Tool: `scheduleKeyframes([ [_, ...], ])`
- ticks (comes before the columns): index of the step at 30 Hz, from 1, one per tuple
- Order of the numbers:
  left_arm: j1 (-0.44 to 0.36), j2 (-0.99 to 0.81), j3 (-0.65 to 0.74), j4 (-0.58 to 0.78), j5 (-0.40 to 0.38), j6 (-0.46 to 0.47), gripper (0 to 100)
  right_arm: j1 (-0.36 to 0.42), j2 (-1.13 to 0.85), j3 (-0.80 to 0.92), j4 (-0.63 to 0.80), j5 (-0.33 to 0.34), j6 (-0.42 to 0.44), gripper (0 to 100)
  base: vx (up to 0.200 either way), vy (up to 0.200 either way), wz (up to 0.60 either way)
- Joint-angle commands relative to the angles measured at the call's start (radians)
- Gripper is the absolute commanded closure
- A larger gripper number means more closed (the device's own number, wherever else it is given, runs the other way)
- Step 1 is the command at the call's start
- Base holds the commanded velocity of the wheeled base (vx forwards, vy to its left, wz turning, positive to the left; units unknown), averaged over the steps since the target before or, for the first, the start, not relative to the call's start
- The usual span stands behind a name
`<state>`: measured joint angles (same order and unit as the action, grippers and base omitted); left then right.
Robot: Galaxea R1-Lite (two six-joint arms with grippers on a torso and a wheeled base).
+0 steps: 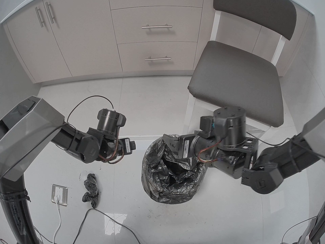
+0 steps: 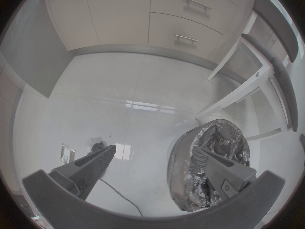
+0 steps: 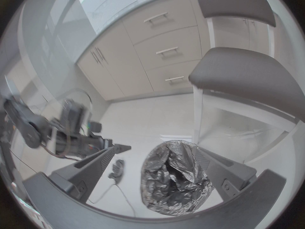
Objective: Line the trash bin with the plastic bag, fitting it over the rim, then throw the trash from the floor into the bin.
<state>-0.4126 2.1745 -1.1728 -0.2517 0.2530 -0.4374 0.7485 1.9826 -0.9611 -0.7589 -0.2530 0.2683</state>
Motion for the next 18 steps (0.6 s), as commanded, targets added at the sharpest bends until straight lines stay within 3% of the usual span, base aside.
scheduleKeyframes([
  [1, 0.133, -0.042, 0.099, 0.017, -0.006, 0.006, 0, -0.035, -0.284, 0.101, -0.005, 0.1, 0.124, 0, 0.0, 0.0, 0.0],
  [10, 0.259, 0.111, 0.041, 0.014, 0.002, 0.009, 0, -0.15, -0.315, 0.148, -0.046, 0.207, 0.269, 0, 0.0, 0.0, 0.0],
  [13, 0.276, 0.15, 0.001, 0.023, 0.003, 0.008, 0, -0.176, -0.283, 0.147, -0.109, 0.245, 0.275, 0, 0.0, 0.0, 0.0],
  [18, 0.291, 0.249, -0.099, 0.029, 0.032, 0.009, 0, -0.199, -0.286, 0.15, -0.137, 0.247, 0.276, 0, 0.0, 0.0, 0.0],
])
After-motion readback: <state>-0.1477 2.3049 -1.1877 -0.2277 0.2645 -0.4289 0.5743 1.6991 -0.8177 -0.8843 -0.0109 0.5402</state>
